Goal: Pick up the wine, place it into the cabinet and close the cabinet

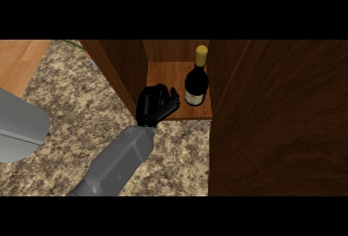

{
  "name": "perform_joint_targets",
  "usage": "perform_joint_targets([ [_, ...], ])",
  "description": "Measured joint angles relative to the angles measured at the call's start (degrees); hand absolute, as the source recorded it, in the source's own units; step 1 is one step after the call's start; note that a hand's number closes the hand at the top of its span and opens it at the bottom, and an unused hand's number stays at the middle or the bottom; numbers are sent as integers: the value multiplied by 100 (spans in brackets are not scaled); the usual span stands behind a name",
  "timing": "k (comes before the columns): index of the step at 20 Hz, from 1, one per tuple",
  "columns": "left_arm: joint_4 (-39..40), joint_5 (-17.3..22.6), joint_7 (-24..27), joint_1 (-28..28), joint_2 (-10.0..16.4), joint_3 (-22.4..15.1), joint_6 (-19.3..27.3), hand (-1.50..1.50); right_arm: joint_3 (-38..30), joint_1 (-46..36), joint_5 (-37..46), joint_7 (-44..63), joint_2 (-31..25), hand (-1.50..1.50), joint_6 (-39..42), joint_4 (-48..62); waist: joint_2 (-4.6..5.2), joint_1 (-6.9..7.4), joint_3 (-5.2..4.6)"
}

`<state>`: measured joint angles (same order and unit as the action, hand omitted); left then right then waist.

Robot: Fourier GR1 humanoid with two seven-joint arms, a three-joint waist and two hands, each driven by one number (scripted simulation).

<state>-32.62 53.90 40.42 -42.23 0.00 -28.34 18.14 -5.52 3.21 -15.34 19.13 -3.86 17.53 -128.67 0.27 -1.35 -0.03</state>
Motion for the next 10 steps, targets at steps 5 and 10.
perform_joint_targets([
  [5,424,264,58,-385,0,105,-207,150,96,162,11,-46,68,-150,40,-104,5,-25,-1],
  [10,826,458,-66,-840,0,194,-269,150,155,194,113,-107,97,-150,42,-114,14,-53,-1],
])
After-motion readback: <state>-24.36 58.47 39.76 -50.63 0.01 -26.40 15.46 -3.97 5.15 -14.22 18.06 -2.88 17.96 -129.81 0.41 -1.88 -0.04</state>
